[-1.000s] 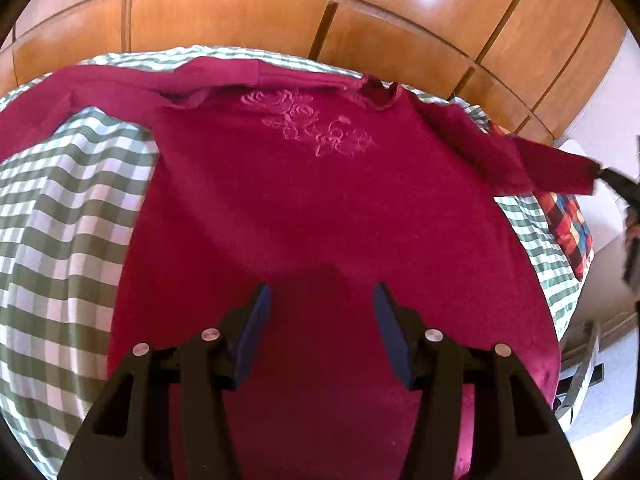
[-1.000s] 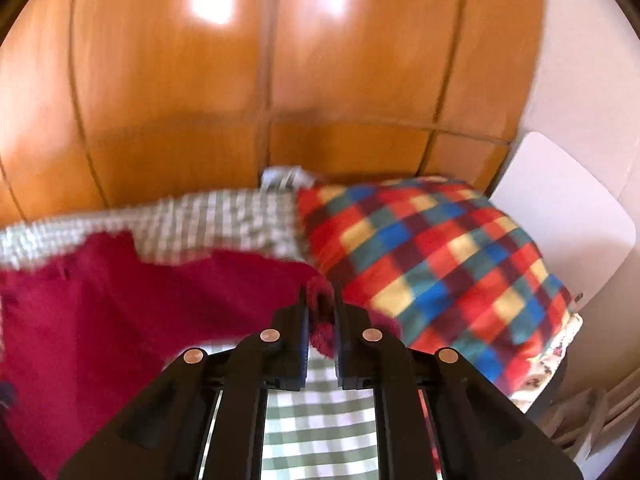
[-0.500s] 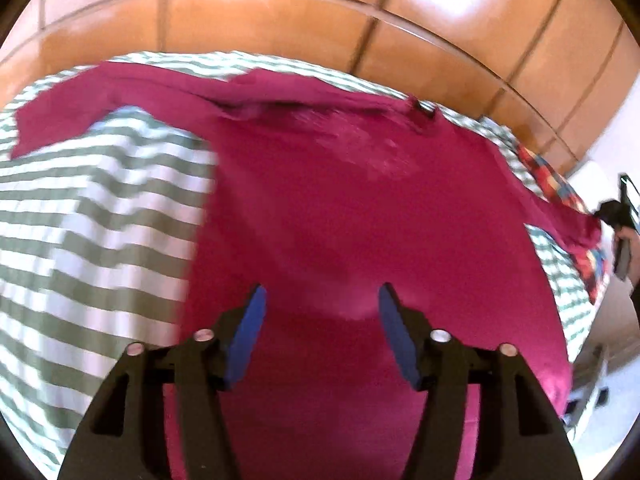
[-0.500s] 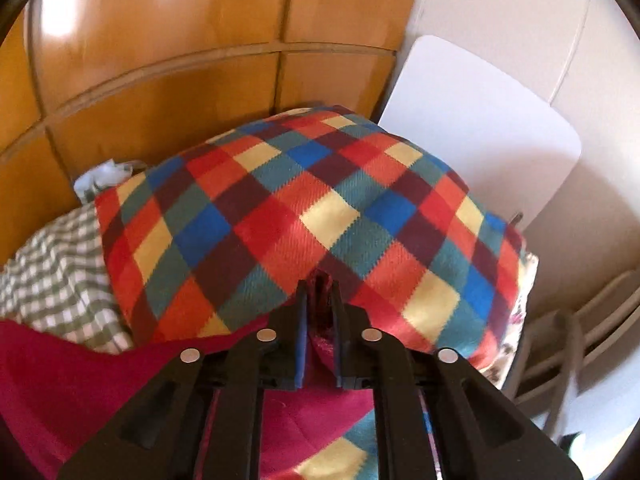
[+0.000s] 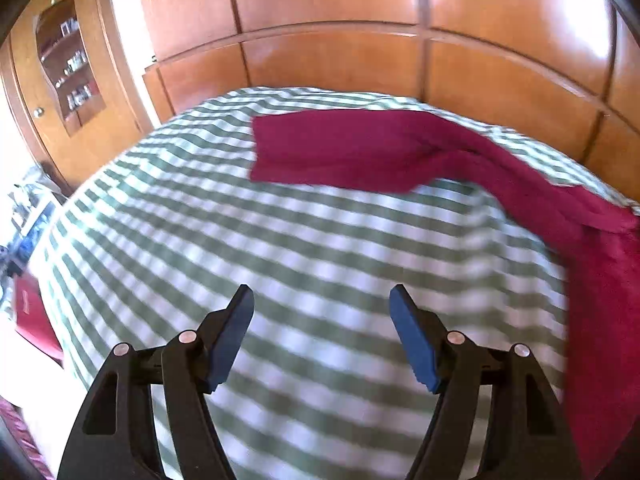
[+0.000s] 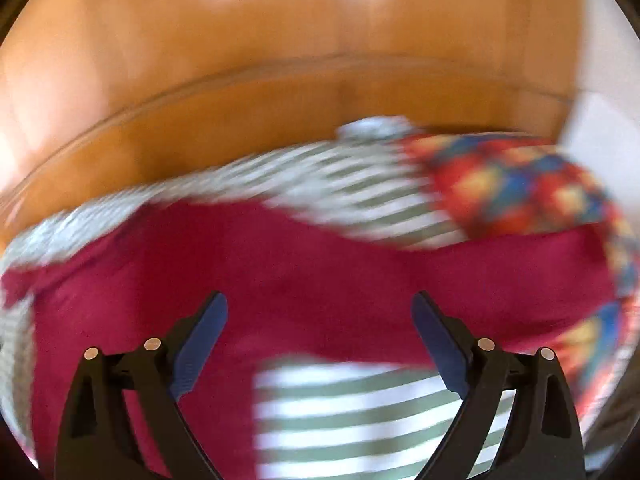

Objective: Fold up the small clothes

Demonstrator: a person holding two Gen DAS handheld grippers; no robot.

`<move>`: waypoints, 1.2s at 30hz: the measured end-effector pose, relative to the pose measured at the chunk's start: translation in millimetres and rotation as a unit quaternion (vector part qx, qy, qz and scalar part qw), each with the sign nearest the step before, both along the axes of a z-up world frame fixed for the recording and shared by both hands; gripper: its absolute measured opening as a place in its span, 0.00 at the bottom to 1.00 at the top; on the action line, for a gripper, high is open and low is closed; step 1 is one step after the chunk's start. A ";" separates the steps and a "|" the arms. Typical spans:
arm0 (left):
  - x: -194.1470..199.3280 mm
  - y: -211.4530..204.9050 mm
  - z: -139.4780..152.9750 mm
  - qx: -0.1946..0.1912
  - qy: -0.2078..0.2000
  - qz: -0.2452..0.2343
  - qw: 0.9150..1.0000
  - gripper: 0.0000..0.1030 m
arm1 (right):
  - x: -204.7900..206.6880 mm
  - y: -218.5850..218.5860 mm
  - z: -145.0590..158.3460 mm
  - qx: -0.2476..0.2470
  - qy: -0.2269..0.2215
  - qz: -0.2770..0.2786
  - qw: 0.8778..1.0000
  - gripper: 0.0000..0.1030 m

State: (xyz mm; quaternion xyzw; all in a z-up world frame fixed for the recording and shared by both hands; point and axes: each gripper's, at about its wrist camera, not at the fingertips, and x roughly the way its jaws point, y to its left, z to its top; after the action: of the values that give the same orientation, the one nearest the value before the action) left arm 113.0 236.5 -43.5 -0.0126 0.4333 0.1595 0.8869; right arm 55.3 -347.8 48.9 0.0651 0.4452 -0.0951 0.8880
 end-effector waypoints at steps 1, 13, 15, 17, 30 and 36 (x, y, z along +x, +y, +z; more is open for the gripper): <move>9.5 13.9 -2.2 -0.006 0.006 0.014 1.000 0.70 | 4.5 32.1 -11.5 0.010 0.008 0.033 0.999 0.90; 106.7 118.2 -28.9 -0.159 0.000 0.118 0.980 0.70 | 25.6 200.3 -89.1 -0.015 0.043 0.171 0.984 0.90; 120.3 125.7 -39.8 -0.177 0.003 0.121 0.977 0.65 | 24.6 200.0 -97.0 -0.017 0.038 0.166 0.985 0.93; 130.6 125.5 -47.1 -0.184 0.005 0.115 0.976 0.41 | 25.0 199.1 -100.0 -0.011 0.036 0.163 0.986 0.95; 83.9 159.9 43.2 -0.184 -0.114 0.115 0.970 0.06 | 25.7 197.9 -105.5 -0.010 0.033 0.160 0.987 0.96; 115.4 156.5 -3.2 -0.123 0.009 0.150 0.981 0.07 | 24.3 197.0 -106.1 -0.007 0.029 0.160 0.987 0.96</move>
State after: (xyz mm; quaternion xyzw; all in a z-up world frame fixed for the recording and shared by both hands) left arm 228.3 393.0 -46.7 -0.1848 0.4507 0.2362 0.8408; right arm 79.6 -150.8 -57.2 -0.0162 0.4751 0.0430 0.8788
